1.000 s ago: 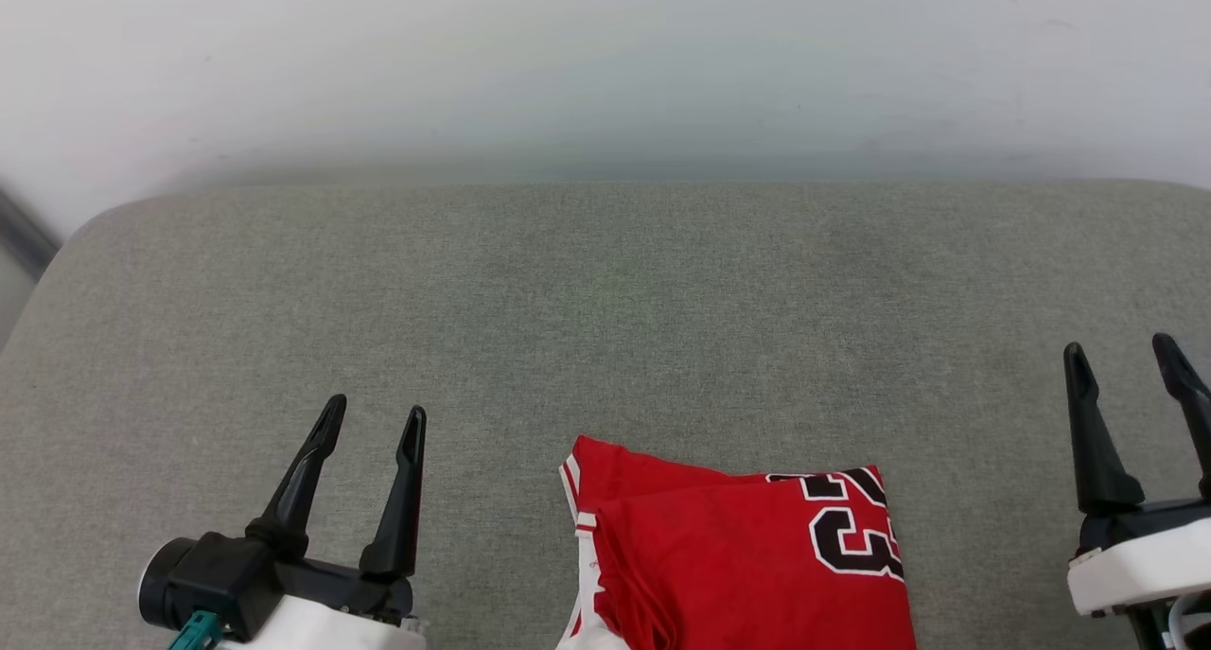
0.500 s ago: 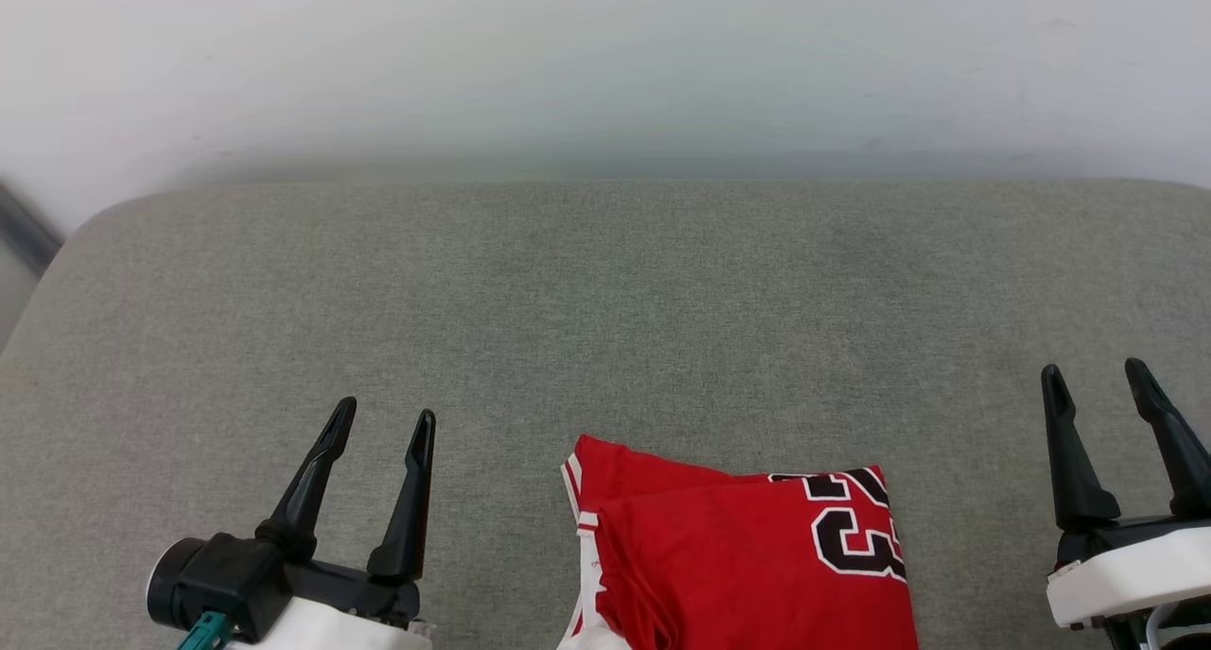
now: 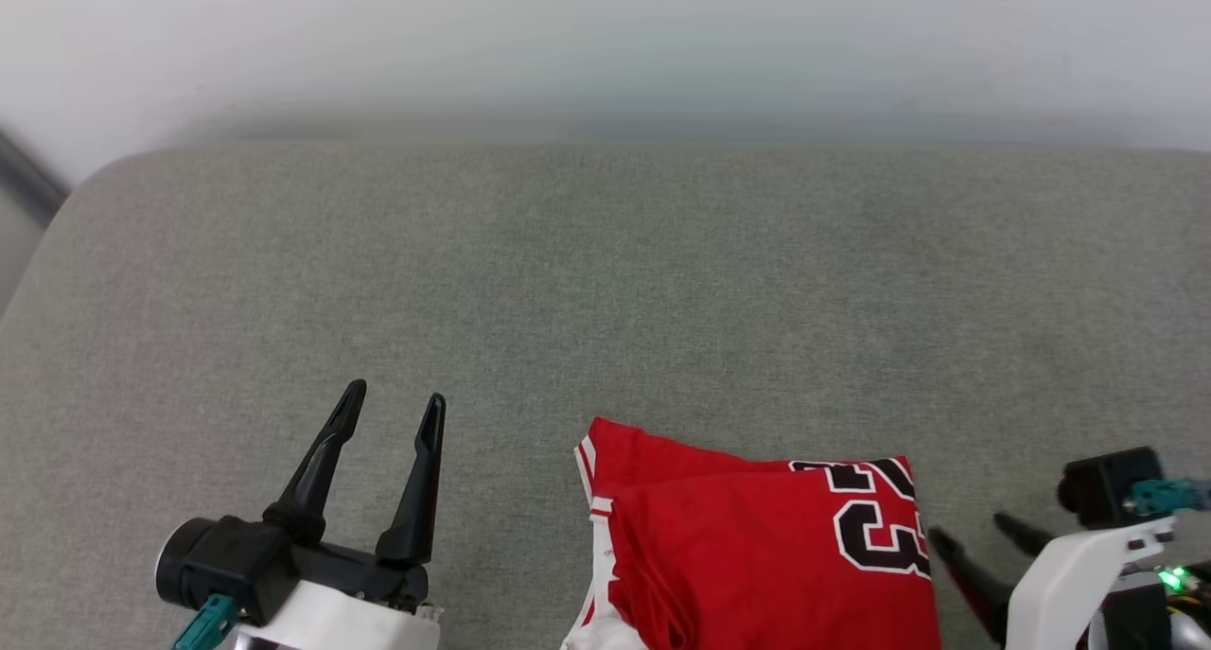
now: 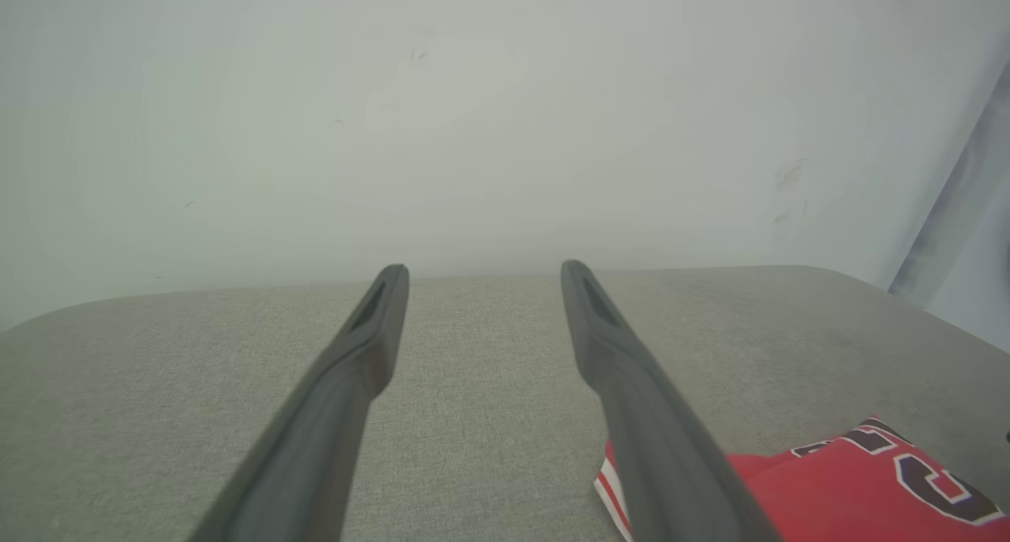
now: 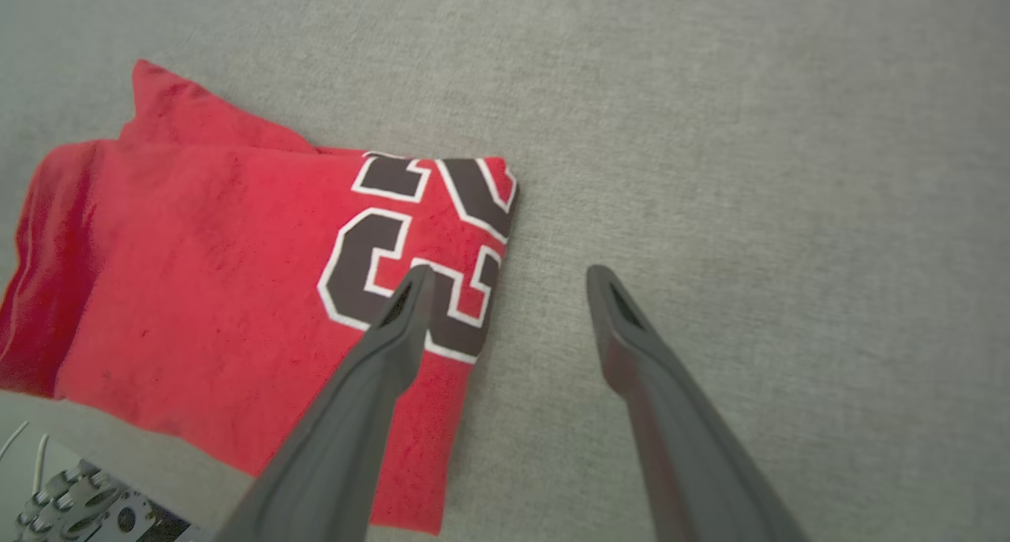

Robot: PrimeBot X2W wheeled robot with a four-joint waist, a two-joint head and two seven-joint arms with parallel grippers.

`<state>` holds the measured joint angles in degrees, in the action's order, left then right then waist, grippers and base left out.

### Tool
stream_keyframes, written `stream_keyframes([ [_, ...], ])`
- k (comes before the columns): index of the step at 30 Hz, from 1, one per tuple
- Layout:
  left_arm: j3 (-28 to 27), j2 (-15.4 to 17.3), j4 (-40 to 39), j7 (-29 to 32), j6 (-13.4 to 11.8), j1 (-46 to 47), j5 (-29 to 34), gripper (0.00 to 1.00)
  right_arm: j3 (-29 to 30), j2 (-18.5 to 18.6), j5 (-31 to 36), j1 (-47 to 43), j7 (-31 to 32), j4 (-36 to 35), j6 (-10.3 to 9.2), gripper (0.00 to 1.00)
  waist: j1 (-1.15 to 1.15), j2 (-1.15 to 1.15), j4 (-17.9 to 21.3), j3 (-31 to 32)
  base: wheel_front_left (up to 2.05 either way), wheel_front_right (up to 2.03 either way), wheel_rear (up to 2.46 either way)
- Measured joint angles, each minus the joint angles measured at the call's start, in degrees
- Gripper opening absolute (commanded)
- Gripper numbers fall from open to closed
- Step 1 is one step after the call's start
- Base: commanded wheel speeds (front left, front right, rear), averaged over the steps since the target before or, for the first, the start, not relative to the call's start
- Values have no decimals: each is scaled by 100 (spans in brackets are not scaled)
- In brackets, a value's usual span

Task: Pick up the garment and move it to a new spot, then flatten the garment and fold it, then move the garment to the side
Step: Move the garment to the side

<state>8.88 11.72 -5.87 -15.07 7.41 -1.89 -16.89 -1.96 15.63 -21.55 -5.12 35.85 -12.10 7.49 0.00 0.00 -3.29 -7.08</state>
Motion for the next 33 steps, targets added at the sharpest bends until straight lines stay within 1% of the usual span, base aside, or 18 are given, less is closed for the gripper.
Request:
stream_keyframes([
  [3,51,16,31,0,0,92,5,100,-46,-66,-141,-28,934,-125,1,100,0,0,-60,-127,0,0,0],
  [5,101,22,45,0,0,163,7,100,-30,-76,-134,-23,1401,-160,1,100,0,0,-108,-220,0,0,0],
  [9,208,21,76,0,0,304,7,100,41,-321,-115,90,1962,-116,1,100,0,0,-249,-397,0,0,0],
  [13,275,23,108,0,0,411,3,100,51,-530,-91,247,2210,136,1,100,0,0,-406,-556,0,0,0],
  [20,366,29,157,0,0,563,-1,100,-1,-579,48,439,2243,613,-10,100,0,0,-660,-723,0,0,0],
  [21,365,29,160,0,0,564,-2,100,-29,-571,53,465,2207,671,-10,53,0,0,-681,-729,0,0,0],
  [22,364,29,166,0,0,564,-7,100,-41,-571,57,480,2168,724,-10,0,0,0,-695,-728,0,0,0],
  [27,380,54,246,0,0,559,-38,100,-385,-443,177,639,1815,903,1,0,0,0,-668,-658,0,0,0],
  [30,403,56,255,0,0,554,-44,100,-694,-170,410,792,1566,880,7,0,0,0,-562,-608,0,0,0],
  [33,454,66,248,0,0,551,-44,100,-1023,274,709,1163,1397,764,4,0,0,0,-386,-563,0,0,0],
])
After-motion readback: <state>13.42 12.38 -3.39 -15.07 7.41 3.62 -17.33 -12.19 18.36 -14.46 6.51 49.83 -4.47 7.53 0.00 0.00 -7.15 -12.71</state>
